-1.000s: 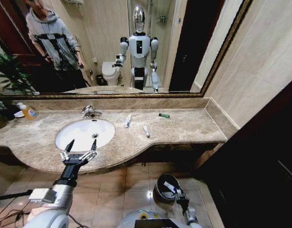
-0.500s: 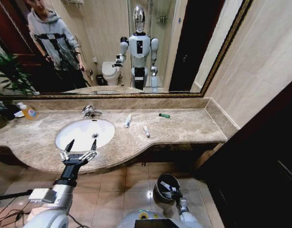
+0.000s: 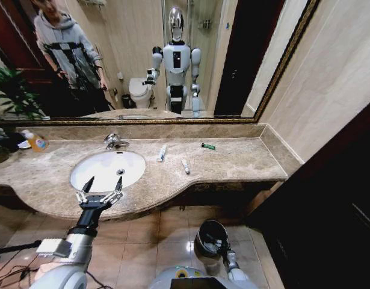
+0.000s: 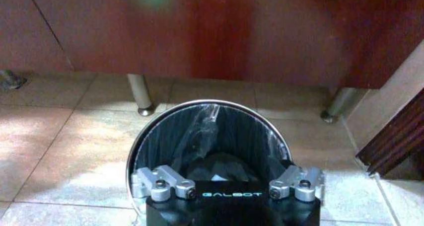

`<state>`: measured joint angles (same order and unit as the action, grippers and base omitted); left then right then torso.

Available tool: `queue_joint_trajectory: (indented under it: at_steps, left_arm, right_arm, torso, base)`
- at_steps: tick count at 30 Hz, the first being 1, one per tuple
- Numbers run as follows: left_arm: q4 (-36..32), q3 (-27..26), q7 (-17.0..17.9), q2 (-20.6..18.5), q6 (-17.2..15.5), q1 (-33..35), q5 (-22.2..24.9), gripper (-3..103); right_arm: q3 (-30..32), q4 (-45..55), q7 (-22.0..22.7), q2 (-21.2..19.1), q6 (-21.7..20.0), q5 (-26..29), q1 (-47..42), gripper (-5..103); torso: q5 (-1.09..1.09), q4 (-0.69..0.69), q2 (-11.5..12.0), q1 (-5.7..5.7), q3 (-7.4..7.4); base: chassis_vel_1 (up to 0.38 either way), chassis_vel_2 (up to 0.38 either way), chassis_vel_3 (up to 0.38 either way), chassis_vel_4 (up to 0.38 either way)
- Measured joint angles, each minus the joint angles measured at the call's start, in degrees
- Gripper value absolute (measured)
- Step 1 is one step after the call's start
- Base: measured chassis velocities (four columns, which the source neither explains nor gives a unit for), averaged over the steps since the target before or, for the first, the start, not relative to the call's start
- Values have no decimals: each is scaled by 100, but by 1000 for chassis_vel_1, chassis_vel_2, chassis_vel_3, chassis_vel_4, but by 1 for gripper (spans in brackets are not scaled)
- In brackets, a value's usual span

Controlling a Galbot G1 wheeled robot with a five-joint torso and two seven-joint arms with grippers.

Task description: Pick up the trash from the sink and place it in the trash bin.

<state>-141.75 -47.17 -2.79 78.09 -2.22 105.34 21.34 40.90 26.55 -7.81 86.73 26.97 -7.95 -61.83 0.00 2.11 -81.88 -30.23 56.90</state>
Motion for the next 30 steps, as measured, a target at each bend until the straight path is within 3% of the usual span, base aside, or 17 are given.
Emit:
queue_joint_trajectory:
  at_steps: [3, 8, 11, 15, 18, 19, 23, 30]
  left_arm:
    - [0, 0, 0, 0, 0, 0, 0, 100]
    - [0, 0, 0, 0, 0, 0, 0, 100]
    - [0, 0, 0, 0, 0, 0, 0, 100]
    - [0, 0, -1, 0, 0, 0, 0, 100]
    - [0, 0, -1, 0, 0, 0, 0, 100]
    - [0, 0, -1, 0, 0, 0, 0, 100]
    - [1, 0, 0, 0, 0, 0, 0, 100]
    - [0, 1, -4, 0, 0, 0, 0, 100]
  right_arm:
    - [-3, 435, -367, -22, 194, 62, -367, 99]
    - [-39, 869, -411, -15, 740, 32, -847, 100]
    - [-63, 1179, -295, 26, 852, 32, -1063, 100]
    - [-114, 2032, -211, 99, 743, 214, -1501, 100]
    - [-247, 3610, -221, 104, 440, 552, -2255, 100]
    - [-247, 3610, -221, 104, 440, 552, -2255, 100]
    - [-436, 5243, -221, -62, 140, 868, -3162, 100]
    - [-521, 7017, -200, -191, 8, 1296, -4203, 100]
  torso:
    - [0, 0, 0, 0, 0]
    - [-1, -1, 0, 1, 0]
    - [1, -1, 0, 1, 0]
    - [0, 0, 0, 1, 0]
    - [-1, 0, 0, 1, -1]
    - [-1, 0, 0, 1, -1]
    - [0, 0, 0, 1, 0]
    - [-1, -1, 0, 1, 0]
  base:
    - [0, 0, 0, 0]
    - [0, 0, 0, 0]
    - [0, 0, 0, 0]
    - [0, 0, 0, 0]
    - [0, 0, 0, 0]
    - [0, 0, 0, 0]
    - [0, 0, 0, 0]
    - [0, 0, 0, 0]
